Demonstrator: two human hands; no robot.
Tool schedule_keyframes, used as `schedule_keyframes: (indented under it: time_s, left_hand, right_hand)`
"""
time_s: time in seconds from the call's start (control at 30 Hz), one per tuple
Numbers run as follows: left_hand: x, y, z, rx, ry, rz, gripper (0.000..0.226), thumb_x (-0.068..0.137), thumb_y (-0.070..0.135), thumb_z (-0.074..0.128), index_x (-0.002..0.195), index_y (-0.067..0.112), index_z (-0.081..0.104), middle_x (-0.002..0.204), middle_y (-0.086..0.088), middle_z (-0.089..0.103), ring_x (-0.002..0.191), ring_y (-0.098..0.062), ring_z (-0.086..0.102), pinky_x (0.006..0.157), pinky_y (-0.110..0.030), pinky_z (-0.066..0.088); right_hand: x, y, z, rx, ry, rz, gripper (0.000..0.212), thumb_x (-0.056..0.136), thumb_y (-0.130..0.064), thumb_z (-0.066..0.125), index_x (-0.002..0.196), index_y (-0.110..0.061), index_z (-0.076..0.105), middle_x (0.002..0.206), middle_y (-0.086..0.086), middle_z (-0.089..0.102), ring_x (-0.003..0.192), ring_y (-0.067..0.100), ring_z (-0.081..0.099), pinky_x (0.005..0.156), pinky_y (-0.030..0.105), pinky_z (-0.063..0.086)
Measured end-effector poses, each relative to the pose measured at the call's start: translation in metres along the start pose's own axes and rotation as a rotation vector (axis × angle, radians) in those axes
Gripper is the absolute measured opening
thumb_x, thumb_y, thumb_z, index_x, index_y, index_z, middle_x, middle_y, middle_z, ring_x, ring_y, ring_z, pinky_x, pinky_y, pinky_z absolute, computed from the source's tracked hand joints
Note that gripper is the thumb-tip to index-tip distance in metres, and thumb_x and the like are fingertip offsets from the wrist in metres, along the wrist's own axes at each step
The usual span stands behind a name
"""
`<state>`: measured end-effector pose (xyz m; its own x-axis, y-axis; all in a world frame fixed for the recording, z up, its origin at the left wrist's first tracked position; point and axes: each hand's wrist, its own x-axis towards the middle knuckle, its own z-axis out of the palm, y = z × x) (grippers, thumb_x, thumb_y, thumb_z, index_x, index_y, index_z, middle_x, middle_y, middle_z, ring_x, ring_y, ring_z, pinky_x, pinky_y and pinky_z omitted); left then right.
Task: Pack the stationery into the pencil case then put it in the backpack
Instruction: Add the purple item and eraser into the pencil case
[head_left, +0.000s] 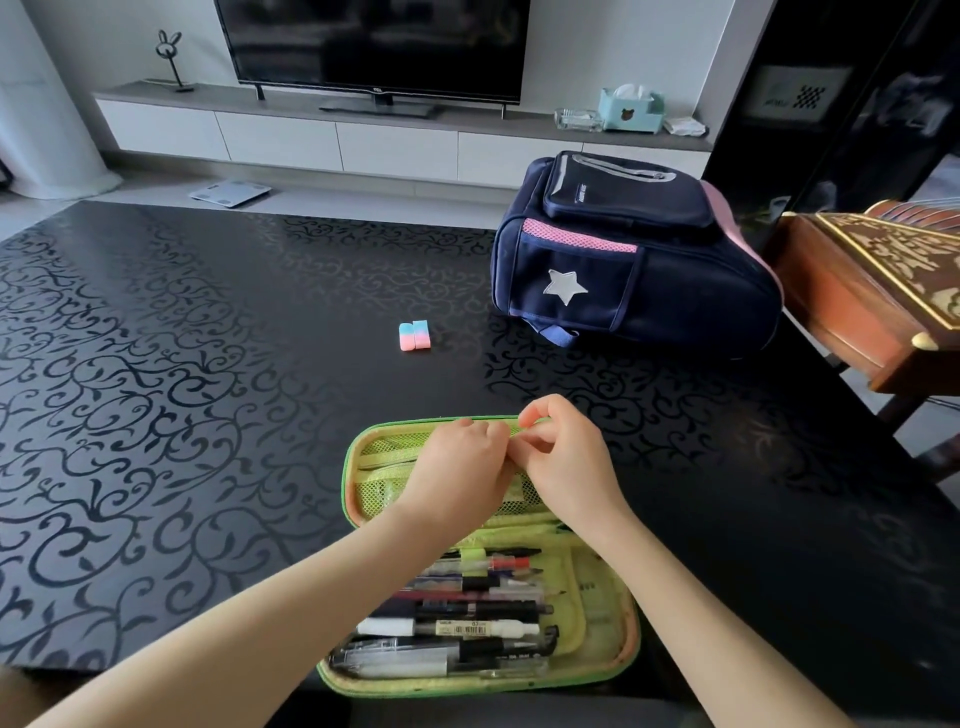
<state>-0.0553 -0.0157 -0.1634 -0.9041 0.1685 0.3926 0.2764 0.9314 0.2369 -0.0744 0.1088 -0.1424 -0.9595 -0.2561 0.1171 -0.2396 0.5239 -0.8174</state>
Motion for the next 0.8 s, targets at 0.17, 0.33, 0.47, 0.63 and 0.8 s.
schedule_keyframes:
  time_s: [0.17, 0.33, 0.47, 0.63, 0.8]
  left_hand:
    - [0.004, 0.0, 0.0, 0.07, -0.097, 0.055, 0.014, 0.091, 0.012, 0.049, 0.077, 0.011, 0.051, 0.073, -0.006, 0.062, 0.064, -0.022, 0.043, 0.061, -0.03, 0.031]
    - [0.002, -0.009, -0.005, -0.032, 0.035, 0.06, 0.034, 0.083, 0.009, 0.054, 0.057, 0.018, 0.033, 0.047, -0.001, 0.048, 0.049, -0.019, 0.034, 0.046, -0.027, 0.034]
    - [-0.003, -0.01, -0.013, -0.021, 0.045, 0.043, 0.038, 0.078, 0.006, 0.06, 0.057, 0.019, 0.032, 0.045, 0.005, 0.04, 0.045, -0.018, 0.035, 0.044, -0.024, 0.029]
    - [-0.034, -0.057, -0.027, 0.011, 0.142, -0.218, 0.034, 0.085, 0.014, 0.056, 0.056, 0.013, 0.037, 0.048, 0.004, 0.043, 0.048, -0.02, 0.04, 0.045, -0.027, 0.032]
    - [-0.058, -0.096, -0.043, 0.054, 0.087, -0.348, 0.037, 0.088, 0.033, 0.056, 0.06, 0.009, 0.053, 0.056, 0.0, 0.054, 0.055, -0.023, 0.049, 0.05, -0.033, 0.042]
  right_hand:
    - [-0.008, 0.017, -0.002, -0.113, 0.056, -0.151, 0.018, 0.087, -0.011, 0.061, 0.103, -0.02, 0.057, 0.089, -0.007, 0.072, 0.082, 0.013, 0.062, 0.077, 0.028, 0.049]
    - [-0.002, 0.038, -0.007, -0.493, 0.232, -0.226, 0.035, 0.083, -0.019, 0.066, 0.117, -0.015, 0.058, 0.104, 0.001, 0.065, 0.095, 0.022, 0.057, 0.074, 0.037, 0.049]
    - [0.007, 0.056, -0.006, -0.406, 0.163, -0.074, 0.023, 0.095, -0.014, 0.046, 0.114, -0.018, 0.058, 0.101, 0.002, 0.061, 0.086, 0.023, 0.058, 0.069, 0.034, 0.045]
    - [0.009, 0.063, -0.003, -0.412, 0.315, -0.079, 0.019, 0.092, -0.002, 0.046, 0.103, -0.008, 0.06, 0.09, 0.006, 0.061, 0.079, 0.023, 0.055, 0.064, 0.03, 0.041]
    - [0.019, 0.058, 0.005, -0.521, 0.291, -0.097, 0.021, 0.088, 0.001, 0.051, 0.105, -0.008, 0.06, 0.091, 0.008, 0.062, 0.081, 0.026, 0.056, 0.062, 0.031, 0.039]
